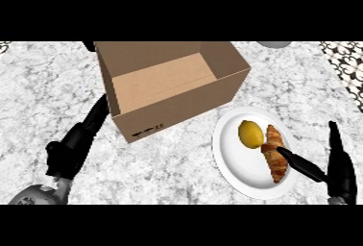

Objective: Pick the croissant from the plate and place it in the cardboard box

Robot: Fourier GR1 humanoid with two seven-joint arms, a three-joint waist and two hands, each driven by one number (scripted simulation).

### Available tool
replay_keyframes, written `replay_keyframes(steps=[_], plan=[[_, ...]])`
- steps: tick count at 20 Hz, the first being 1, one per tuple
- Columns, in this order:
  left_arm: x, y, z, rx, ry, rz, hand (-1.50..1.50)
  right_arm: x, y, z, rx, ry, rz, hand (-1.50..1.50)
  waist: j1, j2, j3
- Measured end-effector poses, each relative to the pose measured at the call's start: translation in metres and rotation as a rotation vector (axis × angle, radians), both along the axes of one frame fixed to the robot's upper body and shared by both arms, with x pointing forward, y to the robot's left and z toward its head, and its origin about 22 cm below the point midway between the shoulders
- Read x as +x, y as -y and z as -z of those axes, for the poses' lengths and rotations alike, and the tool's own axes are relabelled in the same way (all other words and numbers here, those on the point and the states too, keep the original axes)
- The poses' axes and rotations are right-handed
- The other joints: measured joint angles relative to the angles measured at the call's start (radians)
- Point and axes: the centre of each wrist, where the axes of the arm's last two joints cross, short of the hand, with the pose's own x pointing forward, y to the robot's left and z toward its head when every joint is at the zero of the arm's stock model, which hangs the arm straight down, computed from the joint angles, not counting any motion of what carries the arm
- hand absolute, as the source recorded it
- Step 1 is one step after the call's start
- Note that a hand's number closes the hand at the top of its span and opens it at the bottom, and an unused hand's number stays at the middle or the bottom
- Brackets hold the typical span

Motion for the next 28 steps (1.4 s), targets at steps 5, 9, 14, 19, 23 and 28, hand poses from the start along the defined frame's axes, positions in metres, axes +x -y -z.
replay_keyframes(steps=[5,9,14,19,23,28], plan=[[0.006,0.009,-0.009,0.011,0.043,0.070,0.00,-0.025,0.022,0.006,-0.335,-0.069,-0.006,-1.50,0.010,0.002,-0.006],[0.008,0.013,-0.009,0.013,0.049,0.092,0.00,-0.030,0.026,-0.004,-0.465,-0.119,-0.016,-1.50,0.014,-0.001,-0.010],[0.010,0.017,-0.008,0.017,0.051,0.118,0.00,-0.029,0.001,-0.022,-0.479,-0.231,-0.041,-1.50,0.024,-0.003,-0.010],[0.013,0.020,-0.007,0.014,0.053,0.127,0.00,-0.021,-0.042,-0.051,-0.432,-0.364,-0.050,-1.50,0.037,-0.003,-0.006],[0.017,0.022,-0.010,0.008,0.061,0.140,0.00,-0.014,-0.081,-0.086,-0.413,-0.426,-0.050,-1.50,0.046,-0.001,0.000],[0.023,0.024,-0.007,0.001,0.059,0.151,0.00,-0.009,-0.121,-0.120,-0.416,-0.413,-0.070,-1.50,0.056,0.004,0.008]])
